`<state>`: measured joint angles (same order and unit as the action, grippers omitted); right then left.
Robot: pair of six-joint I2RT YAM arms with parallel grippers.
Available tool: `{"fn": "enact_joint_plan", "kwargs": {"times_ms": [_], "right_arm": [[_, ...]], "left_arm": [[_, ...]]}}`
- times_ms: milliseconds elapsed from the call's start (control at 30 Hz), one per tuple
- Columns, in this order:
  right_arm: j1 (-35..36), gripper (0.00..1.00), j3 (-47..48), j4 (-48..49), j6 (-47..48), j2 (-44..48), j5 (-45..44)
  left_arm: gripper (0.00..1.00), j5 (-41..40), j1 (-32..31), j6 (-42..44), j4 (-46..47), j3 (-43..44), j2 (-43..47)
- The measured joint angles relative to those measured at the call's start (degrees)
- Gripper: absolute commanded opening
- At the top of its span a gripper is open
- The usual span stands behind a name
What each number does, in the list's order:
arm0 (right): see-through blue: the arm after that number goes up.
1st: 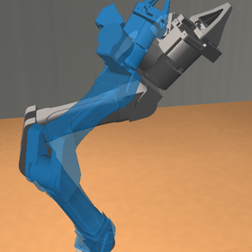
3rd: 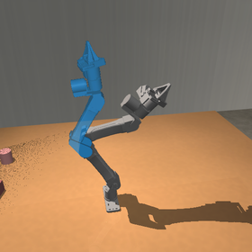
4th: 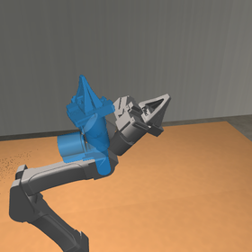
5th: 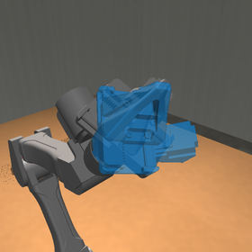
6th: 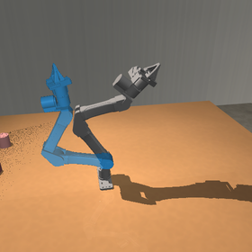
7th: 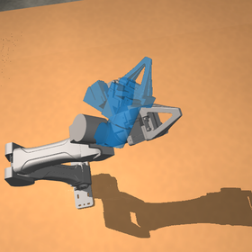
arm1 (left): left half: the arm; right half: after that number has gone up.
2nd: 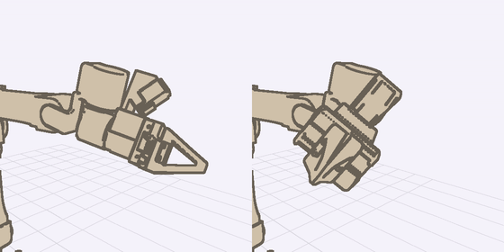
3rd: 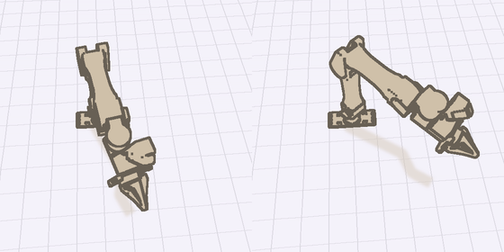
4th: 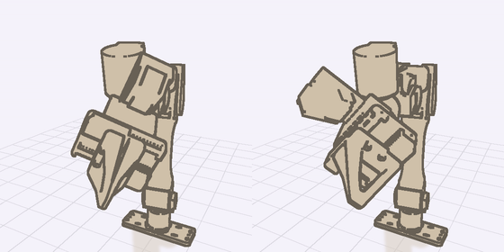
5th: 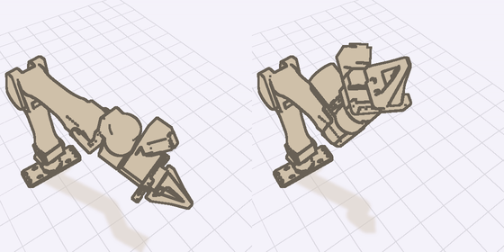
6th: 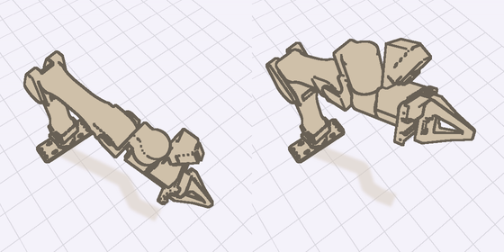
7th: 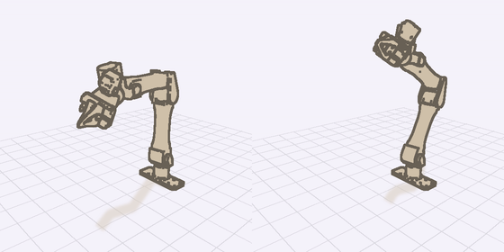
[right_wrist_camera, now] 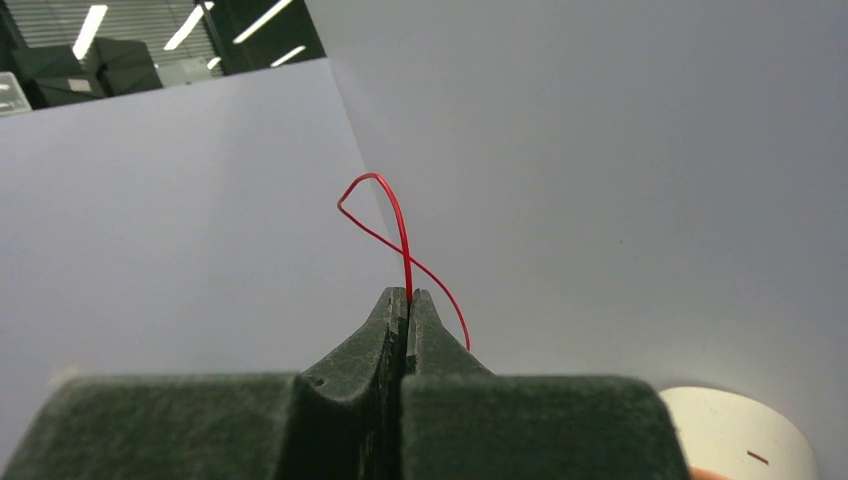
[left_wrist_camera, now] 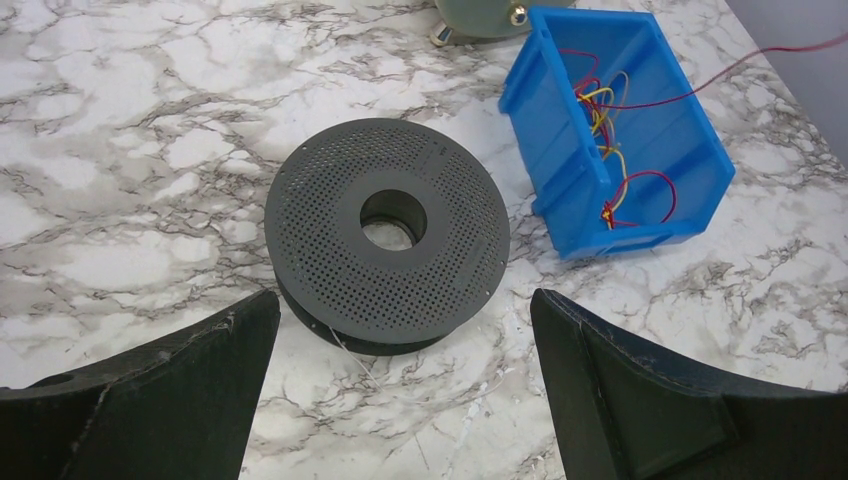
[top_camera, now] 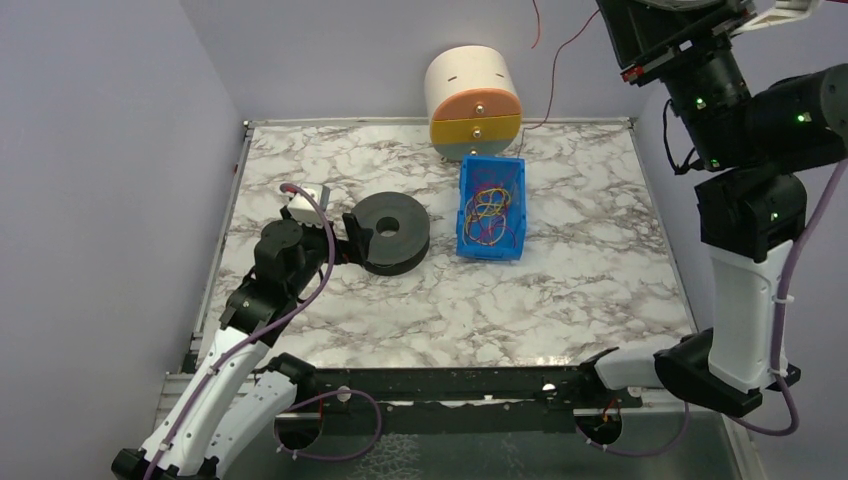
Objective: Wrap the cables
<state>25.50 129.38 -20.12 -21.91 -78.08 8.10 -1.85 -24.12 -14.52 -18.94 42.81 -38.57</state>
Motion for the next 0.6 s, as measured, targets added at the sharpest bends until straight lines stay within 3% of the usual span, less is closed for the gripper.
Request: {"fn": "enact_joint_plan", "kwargs": {"times_ms": [600], "right_arm": [[0.0,0.01,0.2,16.3,-7.8,5.2,-0.2]], "left_arm": [[0.99,-0.1,0.0,0.0,0.0,-0.2,1.1]]}}
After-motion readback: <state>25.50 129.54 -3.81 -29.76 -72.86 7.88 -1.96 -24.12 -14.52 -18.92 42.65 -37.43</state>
